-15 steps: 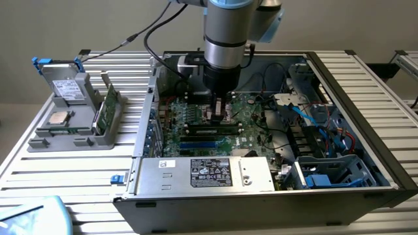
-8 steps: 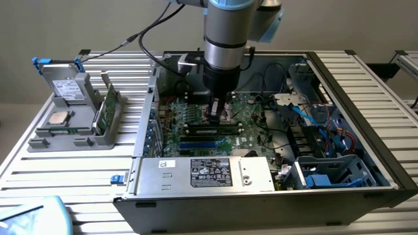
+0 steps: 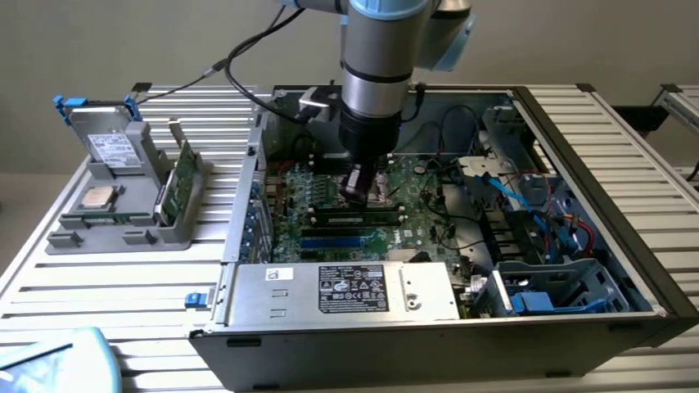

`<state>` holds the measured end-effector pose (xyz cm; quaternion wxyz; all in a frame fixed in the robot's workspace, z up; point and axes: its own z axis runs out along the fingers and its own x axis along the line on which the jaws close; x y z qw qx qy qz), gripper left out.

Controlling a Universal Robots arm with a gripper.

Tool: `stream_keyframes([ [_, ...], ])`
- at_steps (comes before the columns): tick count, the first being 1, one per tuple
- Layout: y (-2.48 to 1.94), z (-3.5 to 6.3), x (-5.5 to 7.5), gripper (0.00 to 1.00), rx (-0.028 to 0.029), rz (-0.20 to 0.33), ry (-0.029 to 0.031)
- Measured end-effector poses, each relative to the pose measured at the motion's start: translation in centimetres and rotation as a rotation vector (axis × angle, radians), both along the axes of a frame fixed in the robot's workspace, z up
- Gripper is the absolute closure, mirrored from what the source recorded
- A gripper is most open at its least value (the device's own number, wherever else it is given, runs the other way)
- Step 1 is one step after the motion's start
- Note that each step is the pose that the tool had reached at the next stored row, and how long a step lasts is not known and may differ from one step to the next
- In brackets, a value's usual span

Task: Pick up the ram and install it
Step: 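Press down the ram until it locks into place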

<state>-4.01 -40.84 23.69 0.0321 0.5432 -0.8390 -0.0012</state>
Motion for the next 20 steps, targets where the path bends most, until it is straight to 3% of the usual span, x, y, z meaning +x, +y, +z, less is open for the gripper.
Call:
stream_keyframes([
  [20,0.00,-0.38,0.00,0.89,0.0001,-0.349,0.0000],
])
